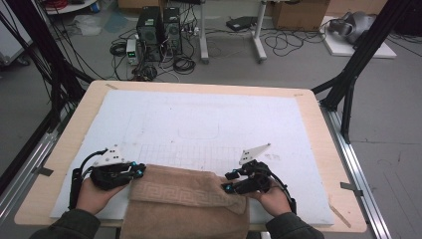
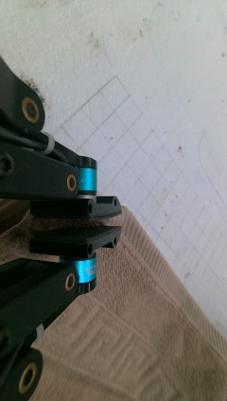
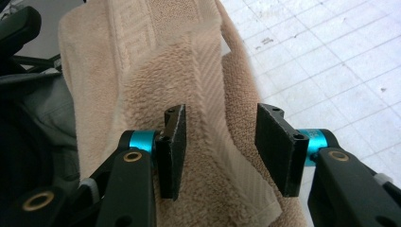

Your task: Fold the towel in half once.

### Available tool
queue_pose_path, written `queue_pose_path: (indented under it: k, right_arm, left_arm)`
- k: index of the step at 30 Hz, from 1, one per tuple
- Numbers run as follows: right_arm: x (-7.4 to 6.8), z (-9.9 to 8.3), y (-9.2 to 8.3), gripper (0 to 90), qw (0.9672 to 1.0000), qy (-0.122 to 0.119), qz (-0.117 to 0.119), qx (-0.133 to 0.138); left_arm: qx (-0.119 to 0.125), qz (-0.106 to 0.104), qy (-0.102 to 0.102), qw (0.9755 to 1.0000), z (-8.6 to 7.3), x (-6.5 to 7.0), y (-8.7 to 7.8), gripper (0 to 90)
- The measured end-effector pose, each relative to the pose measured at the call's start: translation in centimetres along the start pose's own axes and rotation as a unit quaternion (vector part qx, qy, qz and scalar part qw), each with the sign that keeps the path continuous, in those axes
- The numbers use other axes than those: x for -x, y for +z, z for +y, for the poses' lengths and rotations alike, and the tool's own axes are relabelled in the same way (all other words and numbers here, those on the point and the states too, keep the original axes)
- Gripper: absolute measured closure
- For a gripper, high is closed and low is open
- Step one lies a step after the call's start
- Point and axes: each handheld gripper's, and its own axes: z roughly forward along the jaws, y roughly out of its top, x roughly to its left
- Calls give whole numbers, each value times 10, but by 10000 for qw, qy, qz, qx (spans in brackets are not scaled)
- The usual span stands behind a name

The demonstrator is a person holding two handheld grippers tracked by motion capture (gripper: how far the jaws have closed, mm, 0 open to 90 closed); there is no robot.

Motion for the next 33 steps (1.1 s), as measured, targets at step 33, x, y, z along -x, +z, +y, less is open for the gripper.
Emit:
queue_pose_path:
  k: [33]
  right_arm:
    - [-56,1,-30,772,9981,-430,353,279]
  left_arm:
    - [4,-529,223,9984,-21,52,-45,824]
